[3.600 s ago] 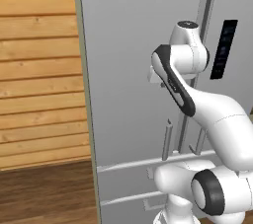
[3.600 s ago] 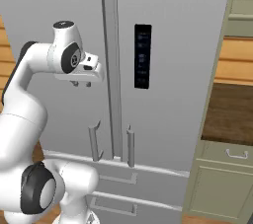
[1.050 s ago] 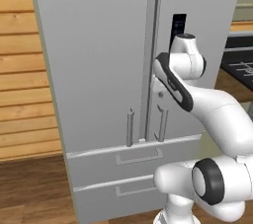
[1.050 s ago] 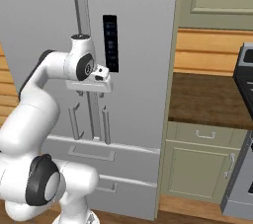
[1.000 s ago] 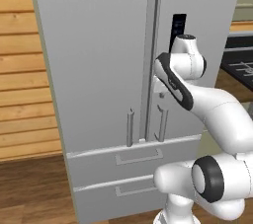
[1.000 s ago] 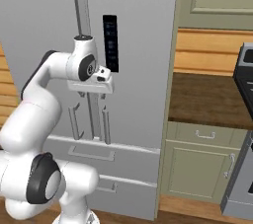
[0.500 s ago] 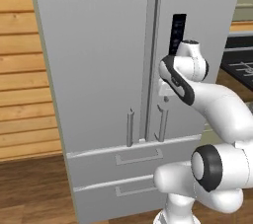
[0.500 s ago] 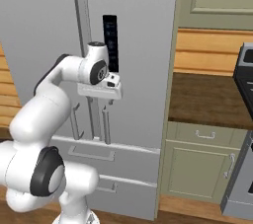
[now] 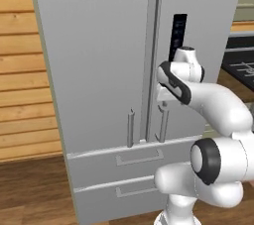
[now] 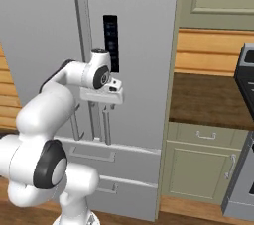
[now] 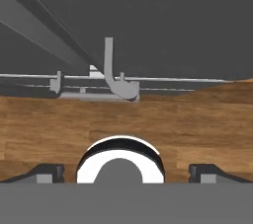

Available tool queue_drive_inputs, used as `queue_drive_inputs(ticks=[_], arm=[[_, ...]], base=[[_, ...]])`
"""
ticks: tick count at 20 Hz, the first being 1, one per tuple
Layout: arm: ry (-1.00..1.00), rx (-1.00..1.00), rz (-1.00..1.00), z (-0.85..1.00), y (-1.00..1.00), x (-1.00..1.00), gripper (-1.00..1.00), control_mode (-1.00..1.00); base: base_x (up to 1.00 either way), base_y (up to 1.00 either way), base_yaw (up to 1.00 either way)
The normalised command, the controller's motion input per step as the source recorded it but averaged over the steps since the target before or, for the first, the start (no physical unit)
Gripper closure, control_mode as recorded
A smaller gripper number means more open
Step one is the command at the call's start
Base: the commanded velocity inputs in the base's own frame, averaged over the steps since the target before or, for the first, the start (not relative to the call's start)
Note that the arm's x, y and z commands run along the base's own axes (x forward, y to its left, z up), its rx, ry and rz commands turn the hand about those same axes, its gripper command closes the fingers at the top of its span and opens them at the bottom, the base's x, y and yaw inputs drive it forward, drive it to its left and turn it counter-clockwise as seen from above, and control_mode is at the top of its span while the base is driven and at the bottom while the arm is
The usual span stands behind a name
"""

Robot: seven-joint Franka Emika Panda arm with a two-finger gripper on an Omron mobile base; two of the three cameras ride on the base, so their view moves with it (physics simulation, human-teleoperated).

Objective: Take the strawberry from the fridge and place it on top of the pancake, located on the dining counter.

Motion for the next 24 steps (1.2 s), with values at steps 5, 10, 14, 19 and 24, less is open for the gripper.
queue_drive_inputs(ticks=[5,10,14,19,24], arm=[[0.00,-0.05,0.00,-0.34,0.12,0.16,-1.00,-1.00],[0.01,-0.01,0.00,-0.29,0.01,0.25,-1.00,-1.00],[0.00,0.00,0.00,-0.16,-0.02,0.22,-1.00,-1.00],[0.00,0.00,0.00,-0.09,0.00,0.23,-1.00,-1.00],[0.00,0.00,0.00,-0.11,0.00,0.17,-1.00,-1.00]], base=[[0.00,0.00,0.00],[0.00,0.00,0.00],[0.00,0.00,0.00],[0.00,0.00,0.00],[0.00,0.00,0.00]])
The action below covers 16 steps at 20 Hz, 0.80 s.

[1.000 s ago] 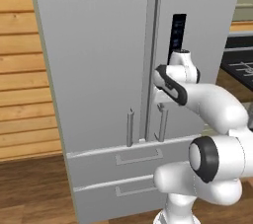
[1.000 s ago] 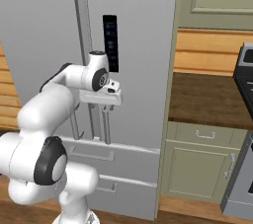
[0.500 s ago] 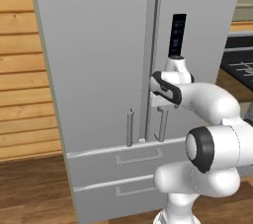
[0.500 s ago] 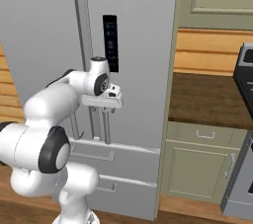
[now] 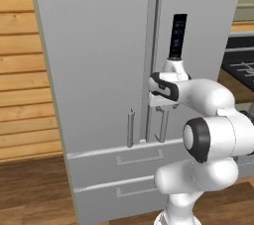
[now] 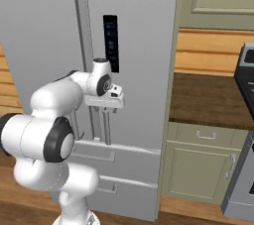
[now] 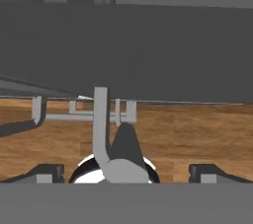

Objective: Take the strawberry from the fridge and place it on top of the pancake, located on the dining counter.

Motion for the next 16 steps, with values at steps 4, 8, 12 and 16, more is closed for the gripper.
queue_drive_inputs(ticks=[4,8,12,16], arm=[[0.00,0.00,0.00,-0.24,0.00,0.15,-1.00,-1.00],[0.00,-0.03,0.00,-0.34,0.00,0.10,-1.00,-1.00],[0.00,-0.04,0.00,-0.33,0.00,-0.01,1.00,-1.00],[0.00,-0.04,0.00,-0.27,0.03,-0.04,1.00,-1.00]], base=[[0.00,0.00,0.00],[0.00,0.00,0.00],[0.00,0.00,0.00],[0.00,0.00,0.00]])
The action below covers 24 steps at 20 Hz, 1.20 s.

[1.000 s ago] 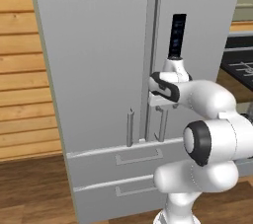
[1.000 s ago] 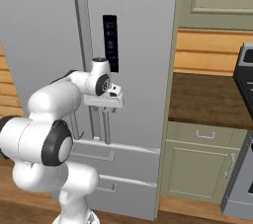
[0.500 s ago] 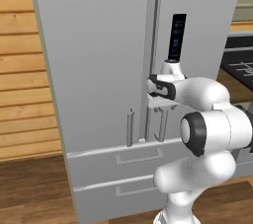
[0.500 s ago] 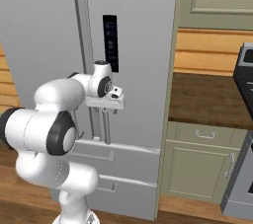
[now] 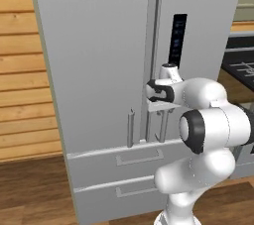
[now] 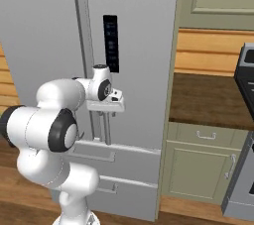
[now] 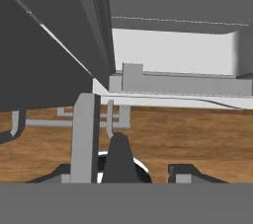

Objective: Take the strawberry from the fridge and place it on top of the pancake, located on the dining counter.

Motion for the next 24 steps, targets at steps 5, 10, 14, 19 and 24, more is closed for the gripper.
queue_drive_inputs(ticks=[5,10,14,19,24], arm=[[0.08,0.00,0.00,-0.10,-0.04,-0.08,1.00,-1.00],[0.01,0.05,0.00,0.00,-0.55,-0.81,1.00,-1.00],[0.00,0.09,0.00,0.00,-0.76,-0.93,1.00,-1.00],[0.00,0.08,0.00,0.00,-0.74,-0.78,1.00,-1.00],[0.00,0.03,-0.03,-0.01,-0.38,-0.45,1.00,-1.00]], base=[[0.00,0.00,0.00],[0.00,0.00,0.00],[0.00,0.00,0.00],[0.00,0.00,0.00],[0.00,0.00,0.00]])
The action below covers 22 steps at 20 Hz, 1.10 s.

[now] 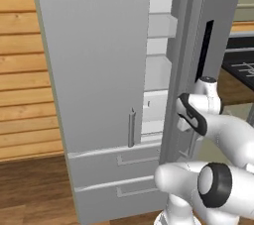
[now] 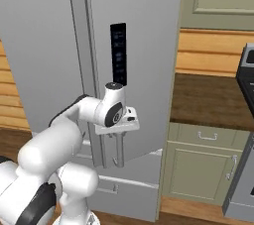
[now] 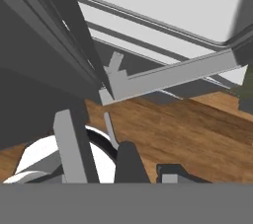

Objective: Take the strawberry from the fridge and place it on top of the pancake, located on the dining counter.

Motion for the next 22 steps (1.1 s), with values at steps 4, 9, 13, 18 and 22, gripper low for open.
queue_drive_inputs(ticks=[4,9,13,18,22], arm=[[0.00,0.00,0.00,-0.07,-0.02,-0.18,-1.00,-1.00],[0.00,0.00,-0.02,0.16,-0.02,-0.20,-1.00,-1.00],[0.00,-0.02,0.00,0.63,0.00,-0.23,-1.00,-1.00],[0.00,-0.03,0.00,0.80,-0.02,-0.27,-1.00,-1.00],[-0.03,-0.01,0.00,0.46,0.00,-0.57,-1.00,-1.00]], base=[[0.00,0.00,0.00],[0.00,0.00,0.00],[0.00,0.00,0.00],[0.00,0.00,0.00],[0.00,0.00,0.00]])
